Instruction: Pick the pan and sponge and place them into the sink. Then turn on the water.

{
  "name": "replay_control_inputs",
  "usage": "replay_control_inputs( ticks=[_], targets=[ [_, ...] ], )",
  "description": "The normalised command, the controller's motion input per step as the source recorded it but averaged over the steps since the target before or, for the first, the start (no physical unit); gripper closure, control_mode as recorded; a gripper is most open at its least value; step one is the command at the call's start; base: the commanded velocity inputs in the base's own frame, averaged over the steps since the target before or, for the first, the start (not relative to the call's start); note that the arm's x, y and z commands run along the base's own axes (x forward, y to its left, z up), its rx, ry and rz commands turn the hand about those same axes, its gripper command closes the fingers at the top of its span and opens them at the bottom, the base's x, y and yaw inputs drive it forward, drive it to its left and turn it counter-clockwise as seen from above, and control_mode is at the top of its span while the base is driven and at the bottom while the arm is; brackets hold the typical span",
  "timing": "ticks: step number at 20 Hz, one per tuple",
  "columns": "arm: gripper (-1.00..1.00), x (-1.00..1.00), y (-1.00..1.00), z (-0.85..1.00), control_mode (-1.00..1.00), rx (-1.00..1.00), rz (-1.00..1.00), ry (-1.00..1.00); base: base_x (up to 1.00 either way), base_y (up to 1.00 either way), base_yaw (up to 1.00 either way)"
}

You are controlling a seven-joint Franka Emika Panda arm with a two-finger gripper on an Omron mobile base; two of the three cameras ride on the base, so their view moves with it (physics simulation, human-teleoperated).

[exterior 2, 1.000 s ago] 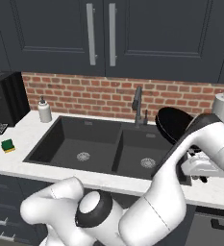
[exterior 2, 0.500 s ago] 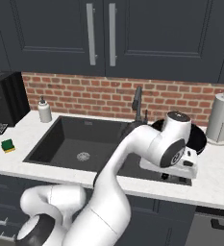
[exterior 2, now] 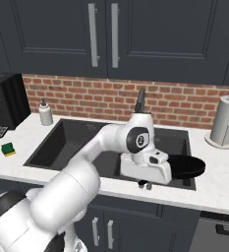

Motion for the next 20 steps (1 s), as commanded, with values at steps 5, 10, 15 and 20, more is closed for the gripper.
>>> replay_control_inputs(
  ticks=[5, 10, 15, 20],
  targets=[
    [1.00, 0.22, 0.76, 0.00, -1.00, -0.01, -0.29, 0.17, 0.00, 0.00, 0.00],
    [1.00, 0.35, 0.83, 0.00, -1.00, -0.01, -0.30, 0.00, 0.00, 0.00, 0.00],
    [1.00, 0.37, 0.66, -0.12, -1.00, 0.00, -0.28, -0.01, 0.00, 0.00, 0.00],
    [1.00, 0.38, 0.39, -0.14, -1.00, 0.00, -0.21, -0.09, 0.00, 0.00, 0.00]
  ],
)
